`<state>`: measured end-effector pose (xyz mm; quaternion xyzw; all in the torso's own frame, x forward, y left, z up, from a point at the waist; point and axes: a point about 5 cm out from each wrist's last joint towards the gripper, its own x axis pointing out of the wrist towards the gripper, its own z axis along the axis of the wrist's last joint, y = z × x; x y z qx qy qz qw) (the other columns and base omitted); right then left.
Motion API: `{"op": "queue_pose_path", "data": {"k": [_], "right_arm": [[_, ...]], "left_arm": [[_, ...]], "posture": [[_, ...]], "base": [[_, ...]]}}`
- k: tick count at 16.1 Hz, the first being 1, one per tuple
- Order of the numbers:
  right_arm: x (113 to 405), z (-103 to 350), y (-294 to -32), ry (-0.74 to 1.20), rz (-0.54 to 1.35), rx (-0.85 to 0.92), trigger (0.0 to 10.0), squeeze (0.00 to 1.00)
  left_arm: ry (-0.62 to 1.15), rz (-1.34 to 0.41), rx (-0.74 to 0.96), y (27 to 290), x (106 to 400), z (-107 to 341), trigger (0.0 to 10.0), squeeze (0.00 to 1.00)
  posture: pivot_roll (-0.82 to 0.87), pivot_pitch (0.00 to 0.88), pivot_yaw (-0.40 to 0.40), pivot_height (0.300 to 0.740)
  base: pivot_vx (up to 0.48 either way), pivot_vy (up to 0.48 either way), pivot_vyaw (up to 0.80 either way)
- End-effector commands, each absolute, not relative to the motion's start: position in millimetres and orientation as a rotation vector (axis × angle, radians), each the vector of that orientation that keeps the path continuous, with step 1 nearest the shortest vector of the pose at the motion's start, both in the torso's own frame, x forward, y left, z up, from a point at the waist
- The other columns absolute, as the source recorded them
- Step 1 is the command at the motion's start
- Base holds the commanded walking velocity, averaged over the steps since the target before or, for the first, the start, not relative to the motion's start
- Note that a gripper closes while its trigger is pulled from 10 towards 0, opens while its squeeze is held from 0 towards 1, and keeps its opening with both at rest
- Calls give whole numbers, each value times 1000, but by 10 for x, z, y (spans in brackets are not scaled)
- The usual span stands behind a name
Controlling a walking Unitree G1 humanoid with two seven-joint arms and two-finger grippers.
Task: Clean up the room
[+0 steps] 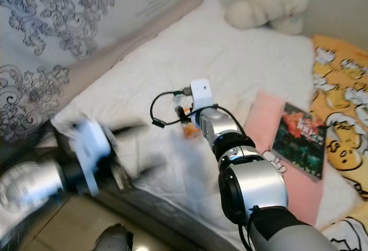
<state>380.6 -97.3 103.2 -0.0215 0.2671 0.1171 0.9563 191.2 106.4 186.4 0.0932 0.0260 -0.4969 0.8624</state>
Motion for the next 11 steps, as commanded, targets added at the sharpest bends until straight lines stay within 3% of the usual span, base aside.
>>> {"op": "queue_pose_path", "data": {"k": [1, 7, 11], "right_arm": [[3795, 991, -1045, 553, 186, -18, 10000, 0], [3734, 857, -1144, 548, 102, -11, 10000, 0], [3650, 722, -1117, 600, 107, 62, 10000, 0]], "left_arm": [[72, -1056, 171, 1008, 1830, 1890, 10000, 0], [177, -997, 138, 1049, 1585, 1873, 10000, 0], [240, -1010, 138, 1029, 1442, 1852, 10000, 0]], "posture": [[489, 214, -147, 735], [508, 326, -118, 735], [513, 340, -109, 735]], "base": [[0, 0, 0], [0, 0, 0], [0, 0, 0]]}}
